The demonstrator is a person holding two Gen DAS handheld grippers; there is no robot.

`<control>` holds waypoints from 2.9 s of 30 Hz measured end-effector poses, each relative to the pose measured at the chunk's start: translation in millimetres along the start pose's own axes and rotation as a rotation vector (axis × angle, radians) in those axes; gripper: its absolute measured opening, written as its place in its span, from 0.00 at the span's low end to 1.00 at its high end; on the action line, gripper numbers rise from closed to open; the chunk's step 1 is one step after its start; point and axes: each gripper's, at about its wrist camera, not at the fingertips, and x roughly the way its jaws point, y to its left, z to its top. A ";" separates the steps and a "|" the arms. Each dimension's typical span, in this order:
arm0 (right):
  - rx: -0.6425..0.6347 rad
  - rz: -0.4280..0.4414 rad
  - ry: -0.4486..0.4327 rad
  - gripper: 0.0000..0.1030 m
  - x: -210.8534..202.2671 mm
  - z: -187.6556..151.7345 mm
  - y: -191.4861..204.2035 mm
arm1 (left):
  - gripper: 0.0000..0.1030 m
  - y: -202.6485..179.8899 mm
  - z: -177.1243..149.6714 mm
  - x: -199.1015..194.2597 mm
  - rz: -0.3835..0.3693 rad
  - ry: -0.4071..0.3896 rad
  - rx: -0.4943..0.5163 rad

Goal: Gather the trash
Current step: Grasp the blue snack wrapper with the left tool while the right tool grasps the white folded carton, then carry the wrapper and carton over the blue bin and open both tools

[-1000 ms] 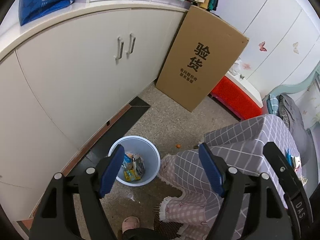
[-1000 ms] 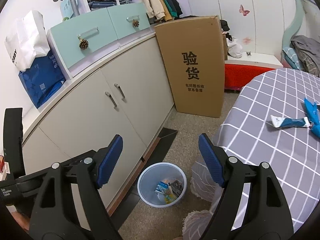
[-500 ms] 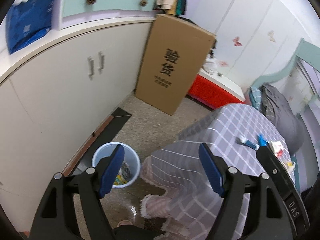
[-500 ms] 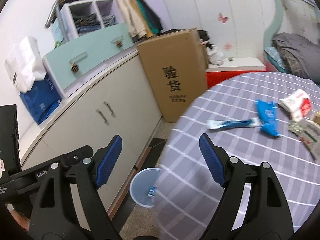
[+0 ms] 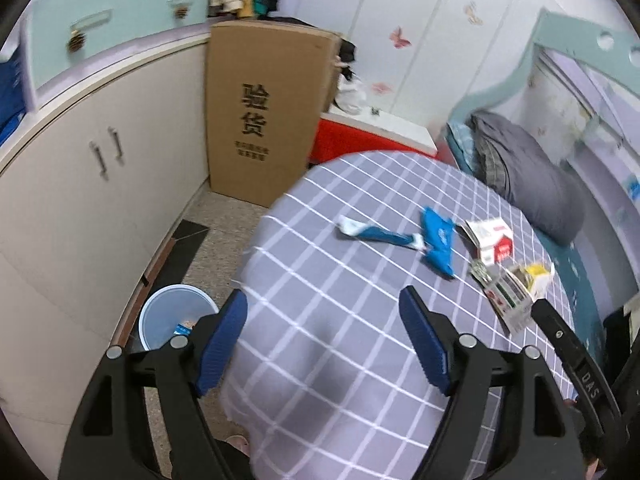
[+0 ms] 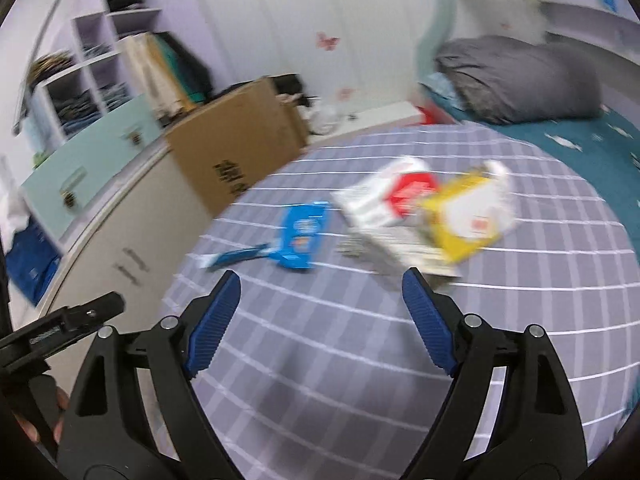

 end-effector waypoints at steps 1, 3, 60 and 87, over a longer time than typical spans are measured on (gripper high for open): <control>0.011 -0.012 0.004 0.79 0.5 0.6 -8.9 | 0.74 -9.3 -0.9 4.0 0.000 0.010 0.010; 0.032 -0.035 0.036 0.81 5.8 2.1 -27.1 | 0.74 -20.9 -3.1 9.0 -0.005 0.027 0.023; -0.032 0.067 -0.020 0.38 14.7 54.6 -37.9 | 0.19 -109.4 8.9 81.0 -0.111 0.054 0.183; -0.296 0.310 0.081 0.38 28.5 -11.0 220.1 | 0.18 139.2 -2.4 -64.4 -0.033 -0.150 -0.108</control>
